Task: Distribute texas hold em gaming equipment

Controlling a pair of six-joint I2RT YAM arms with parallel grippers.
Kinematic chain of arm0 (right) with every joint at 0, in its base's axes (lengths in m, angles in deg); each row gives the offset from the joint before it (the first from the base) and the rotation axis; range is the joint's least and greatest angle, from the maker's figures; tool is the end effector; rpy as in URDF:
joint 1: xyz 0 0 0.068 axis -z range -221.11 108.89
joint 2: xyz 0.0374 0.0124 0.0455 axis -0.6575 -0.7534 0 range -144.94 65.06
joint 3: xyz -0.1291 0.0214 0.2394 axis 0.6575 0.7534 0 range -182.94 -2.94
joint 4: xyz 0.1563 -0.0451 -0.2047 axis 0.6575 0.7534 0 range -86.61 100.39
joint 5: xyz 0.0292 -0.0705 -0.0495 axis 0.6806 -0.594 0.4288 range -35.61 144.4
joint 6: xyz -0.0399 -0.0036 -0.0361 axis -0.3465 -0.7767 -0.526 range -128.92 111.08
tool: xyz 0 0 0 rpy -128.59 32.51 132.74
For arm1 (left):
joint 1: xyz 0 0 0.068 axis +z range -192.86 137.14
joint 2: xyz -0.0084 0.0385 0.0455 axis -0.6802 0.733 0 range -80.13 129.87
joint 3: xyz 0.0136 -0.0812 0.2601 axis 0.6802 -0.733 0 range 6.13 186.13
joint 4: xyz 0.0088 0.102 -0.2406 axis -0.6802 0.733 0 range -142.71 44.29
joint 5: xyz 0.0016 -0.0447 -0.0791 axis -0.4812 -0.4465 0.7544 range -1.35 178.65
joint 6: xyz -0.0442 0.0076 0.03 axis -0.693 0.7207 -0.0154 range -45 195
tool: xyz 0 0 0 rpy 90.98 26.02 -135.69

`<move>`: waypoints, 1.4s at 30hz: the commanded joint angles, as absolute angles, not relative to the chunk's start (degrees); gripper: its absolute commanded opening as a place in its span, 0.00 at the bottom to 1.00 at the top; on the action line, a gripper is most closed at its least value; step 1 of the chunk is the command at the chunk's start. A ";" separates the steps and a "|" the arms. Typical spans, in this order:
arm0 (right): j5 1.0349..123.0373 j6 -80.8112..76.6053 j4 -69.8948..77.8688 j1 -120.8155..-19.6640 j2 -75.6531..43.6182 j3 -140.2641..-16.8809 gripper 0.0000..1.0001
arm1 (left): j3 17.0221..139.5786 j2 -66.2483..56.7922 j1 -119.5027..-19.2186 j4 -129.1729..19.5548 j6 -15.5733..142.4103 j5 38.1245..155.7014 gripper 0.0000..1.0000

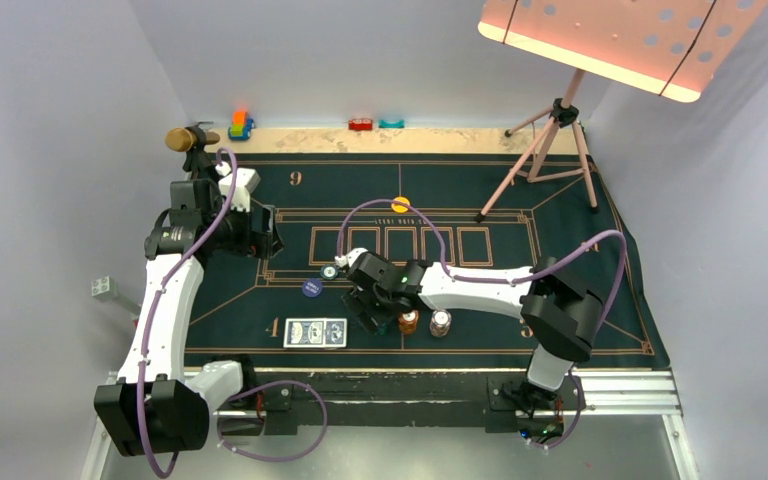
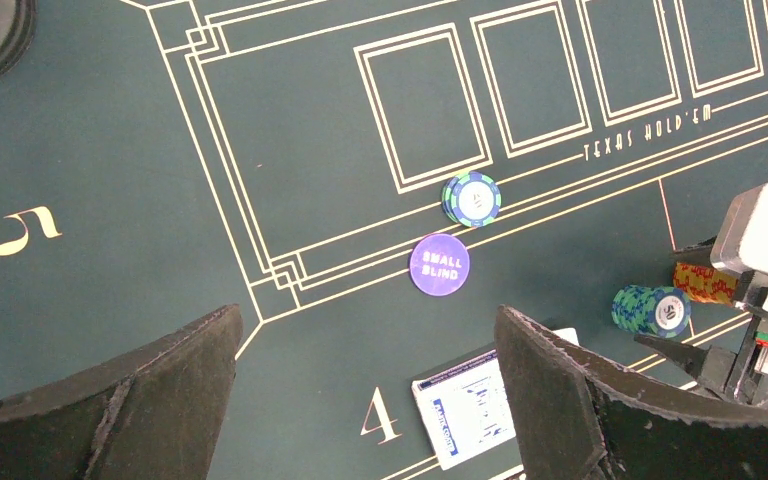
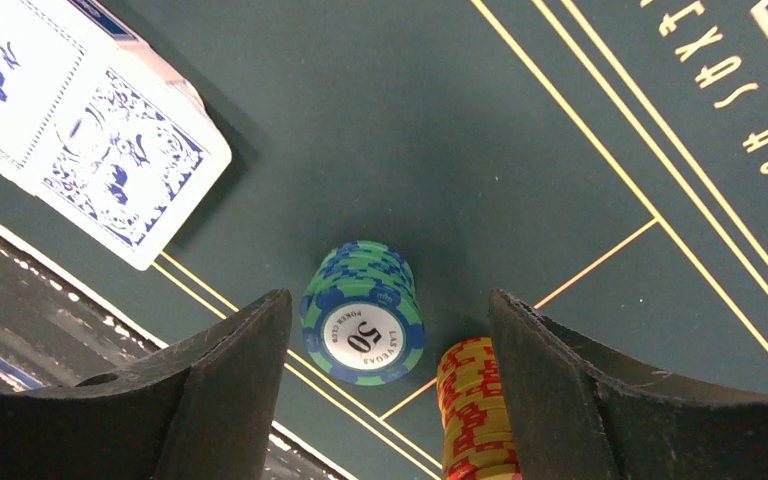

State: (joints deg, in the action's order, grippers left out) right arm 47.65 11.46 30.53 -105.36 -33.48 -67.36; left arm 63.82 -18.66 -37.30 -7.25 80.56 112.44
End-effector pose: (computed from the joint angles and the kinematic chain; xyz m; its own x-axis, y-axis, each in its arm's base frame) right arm 0.1551 0.3120 0.1909 -0.6600 -0.5724 -0.4866 -0.6828 0.7271 0.0709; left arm 0.2123 0.0063 0.3084 -0.7336 0.0177 -0.6793 0.2456 0.9390 -0.2408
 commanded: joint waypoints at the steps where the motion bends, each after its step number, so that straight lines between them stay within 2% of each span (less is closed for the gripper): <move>1: 48.42 12.28 29.60 -105.80 -30.46 -65.69 0.74 | 63.74 -19.59 -36.95 -8.76 80.41 113.21 1.00; 12: 48.84 11.35 29.70 -105.89 -30.80 -66.59 0.65 | 63.96 -19.66 -36.89 -8.63 80.27 113.04 1.00; 22: 50.39 10.59 29.31 -105.89 -31.40 -66.96 0.48 | 63.96 -19.64 -36.92 -8.68 80.38 112.93 1.00; 31: 50.62 9.05 31.17 -105.28 -28.76 -70.71 0.29 | 64.01 -19.66 -36.89 -8.59 80.38 112.99 1.00; 35: 51.76 9.02 32.62 -102.37 -27.51 -73.10 0.21 | 64.07 -19.78 -36.92 -8.59 80.37 112.99 1.00; 42: 50.78 9.22 32.52 -92.30 -28.95 -78.41 0.20 | 64.07 -19.75 -36.90 -8.60 80.37 113.41 1.00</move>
State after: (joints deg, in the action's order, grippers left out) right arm 51.94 9.87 32.52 -97.25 -28.41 -73.31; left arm 63.78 -18.66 -37.25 -7.25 80.56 112.44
